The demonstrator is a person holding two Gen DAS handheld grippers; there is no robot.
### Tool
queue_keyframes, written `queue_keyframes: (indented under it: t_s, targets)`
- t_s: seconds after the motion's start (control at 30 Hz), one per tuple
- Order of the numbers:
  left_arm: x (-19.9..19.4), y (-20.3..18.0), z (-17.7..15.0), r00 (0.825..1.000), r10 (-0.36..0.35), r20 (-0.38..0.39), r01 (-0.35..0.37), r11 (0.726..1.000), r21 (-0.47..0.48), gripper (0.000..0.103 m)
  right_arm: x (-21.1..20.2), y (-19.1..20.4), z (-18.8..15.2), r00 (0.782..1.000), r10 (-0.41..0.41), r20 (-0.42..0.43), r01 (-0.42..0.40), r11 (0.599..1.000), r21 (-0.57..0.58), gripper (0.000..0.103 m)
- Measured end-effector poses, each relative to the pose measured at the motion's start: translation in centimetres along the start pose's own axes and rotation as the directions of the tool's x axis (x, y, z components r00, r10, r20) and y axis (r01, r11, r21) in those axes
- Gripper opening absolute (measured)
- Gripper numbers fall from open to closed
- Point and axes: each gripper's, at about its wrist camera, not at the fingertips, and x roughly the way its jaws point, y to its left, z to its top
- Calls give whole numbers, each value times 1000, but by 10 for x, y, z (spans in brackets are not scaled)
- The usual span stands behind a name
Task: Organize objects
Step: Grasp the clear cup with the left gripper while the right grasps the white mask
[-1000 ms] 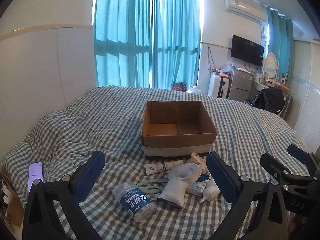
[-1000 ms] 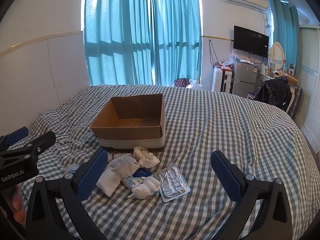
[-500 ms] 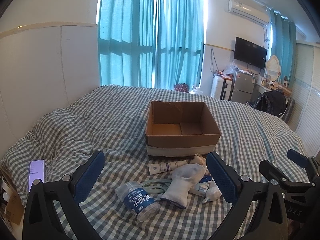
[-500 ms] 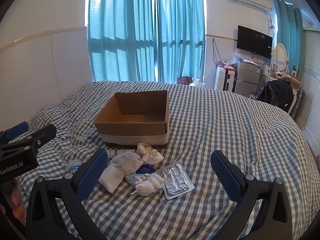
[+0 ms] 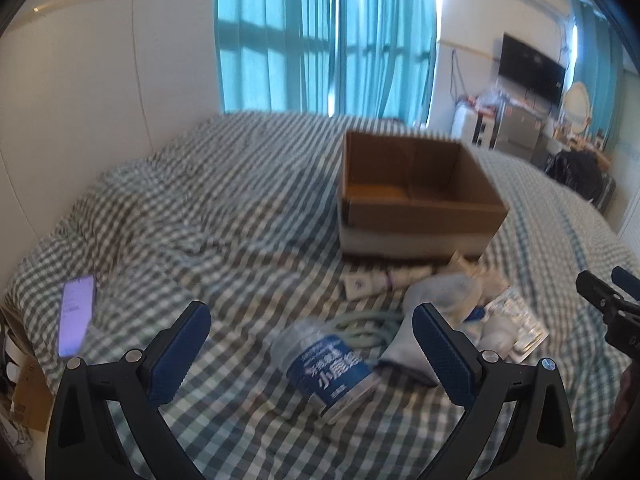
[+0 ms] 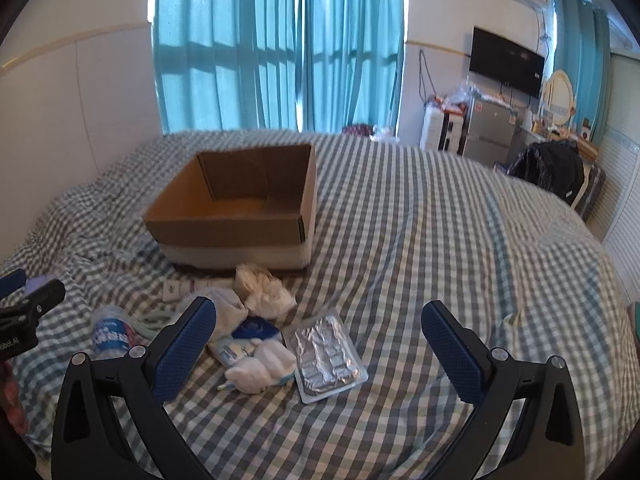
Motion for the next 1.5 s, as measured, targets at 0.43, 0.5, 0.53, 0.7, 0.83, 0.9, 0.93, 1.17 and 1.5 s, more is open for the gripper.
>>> queue_keyframes:
  t_s: [0.43,0.5,0.53,0.7,0.83,0.9,0.93,1.17,1.5]
  targets:
    - [70,-20,-41,986,47,-160,-38,998,57,101,76,0,-45,976,11,-219,-11,1000,4,102]
    - [79,-21,-47,983,53,-175,-41,997,71,100,82,9,-48,971,10,-238,-17,1000,-24,102]
    - [82,-21,-48,982,51,-184,-38,996,76,100,85,13,-49,969,16,-248,-24,999,-28,101]
    - [98,-21,-58,978,50,-202,-32,995,95,97,100,20,-53,957,93,-273,-85,996,40,100]
    - [97,-15,-54,984,5,-176,5,998,56,95,106,30,-55,943,155,-296,-141,988,68,99]
    - [99,-12,-54,984,-13,-179,21,999,42,94,110,36,-57,926,206,-315,-187,978,90,97]
    - [100,-11,-54,984,-21,-180,28,999,34,94,112,40,-59,921,222,-321,-203,975,92,96]
    - [92,-6,-57,979,-70,-189,72,997,6,84,100,59,-66,899,290,-329,-284,956,67,53]
    - [64,5,-64,977,-101,-186,94,995,-45,78,56,51,-64,933,266,-243,-264,964,41,51]
